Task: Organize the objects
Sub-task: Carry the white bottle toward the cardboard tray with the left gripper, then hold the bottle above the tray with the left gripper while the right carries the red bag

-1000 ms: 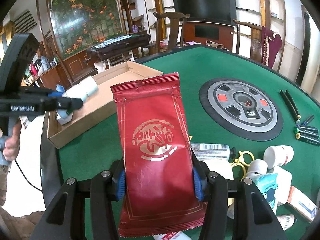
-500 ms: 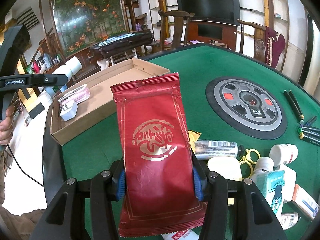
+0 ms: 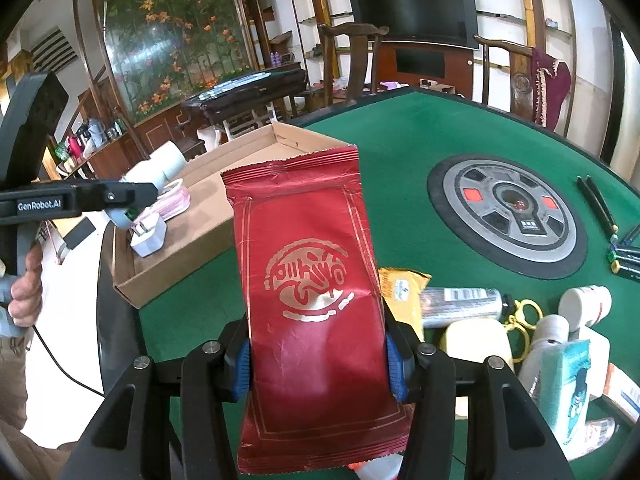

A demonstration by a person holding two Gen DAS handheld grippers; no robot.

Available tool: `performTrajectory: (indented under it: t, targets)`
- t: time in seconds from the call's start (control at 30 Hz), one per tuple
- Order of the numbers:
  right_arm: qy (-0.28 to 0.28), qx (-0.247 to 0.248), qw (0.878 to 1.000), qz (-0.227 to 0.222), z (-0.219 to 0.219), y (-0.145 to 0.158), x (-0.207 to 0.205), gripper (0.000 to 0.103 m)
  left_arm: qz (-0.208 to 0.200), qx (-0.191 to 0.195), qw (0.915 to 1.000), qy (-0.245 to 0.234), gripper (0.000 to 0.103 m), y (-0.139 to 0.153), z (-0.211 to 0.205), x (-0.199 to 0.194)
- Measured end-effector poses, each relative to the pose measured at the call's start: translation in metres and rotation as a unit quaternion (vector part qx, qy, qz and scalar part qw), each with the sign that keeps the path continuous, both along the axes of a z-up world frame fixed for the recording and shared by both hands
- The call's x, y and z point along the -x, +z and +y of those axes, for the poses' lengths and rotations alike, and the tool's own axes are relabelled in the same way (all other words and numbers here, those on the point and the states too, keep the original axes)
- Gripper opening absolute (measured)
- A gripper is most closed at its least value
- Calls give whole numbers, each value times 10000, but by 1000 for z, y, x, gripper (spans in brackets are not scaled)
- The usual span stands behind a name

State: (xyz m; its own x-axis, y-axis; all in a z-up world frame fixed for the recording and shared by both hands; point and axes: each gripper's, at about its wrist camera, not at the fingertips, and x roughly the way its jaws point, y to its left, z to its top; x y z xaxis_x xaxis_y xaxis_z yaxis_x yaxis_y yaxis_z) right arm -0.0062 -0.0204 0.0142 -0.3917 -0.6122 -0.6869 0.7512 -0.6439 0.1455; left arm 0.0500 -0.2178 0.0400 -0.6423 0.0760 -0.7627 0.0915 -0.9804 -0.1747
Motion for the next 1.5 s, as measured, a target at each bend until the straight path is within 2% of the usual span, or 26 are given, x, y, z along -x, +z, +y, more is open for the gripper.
performTrajectory:
  t: [0.33, 1.0, 1.5]
  targets:
    - [102, 132, 9998, 106, -24, 19, 12, 56, 59, -40, 10000, -63, 33, 2, 0, 6]
    - [66, 43, 10000, 6, -25, 9, 14, 56, -36, -15, 10000, -72, 33, -6, -2, 23]
    - [77, -14, 10000, -55, -50, 15, 24, 56, 34, -170, 9998, 101, 33, -8, -33, 16]
